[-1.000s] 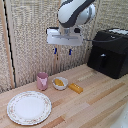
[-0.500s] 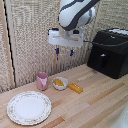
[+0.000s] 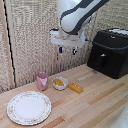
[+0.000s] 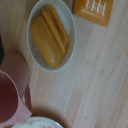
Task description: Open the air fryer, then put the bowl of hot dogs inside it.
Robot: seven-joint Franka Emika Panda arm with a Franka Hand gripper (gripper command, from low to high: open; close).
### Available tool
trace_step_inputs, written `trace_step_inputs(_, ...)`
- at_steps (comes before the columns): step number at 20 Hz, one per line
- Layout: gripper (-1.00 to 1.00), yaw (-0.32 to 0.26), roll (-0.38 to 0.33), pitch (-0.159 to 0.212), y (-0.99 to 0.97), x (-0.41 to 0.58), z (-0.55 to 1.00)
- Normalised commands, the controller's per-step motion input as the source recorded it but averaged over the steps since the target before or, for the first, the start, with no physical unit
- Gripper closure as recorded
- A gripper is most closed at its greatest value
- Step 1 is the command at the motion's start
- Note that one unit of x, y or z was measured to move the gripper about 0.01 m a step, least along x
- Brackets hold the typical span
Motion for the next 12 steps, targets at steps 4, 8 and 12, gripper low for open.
trace_step_inputs(4, -1.0, -0.09, -0.341, -0.16, 0.0, 0.0, -0.14)
trace_step_inputs(8, -1.0, -0.072, -0.343, -0.161, 0.0, 0.0, -0.16)
trace_step_inputs(12, -1.0, -0.03, -0.336, -0.141, -0.09, 0.0, -0.23)
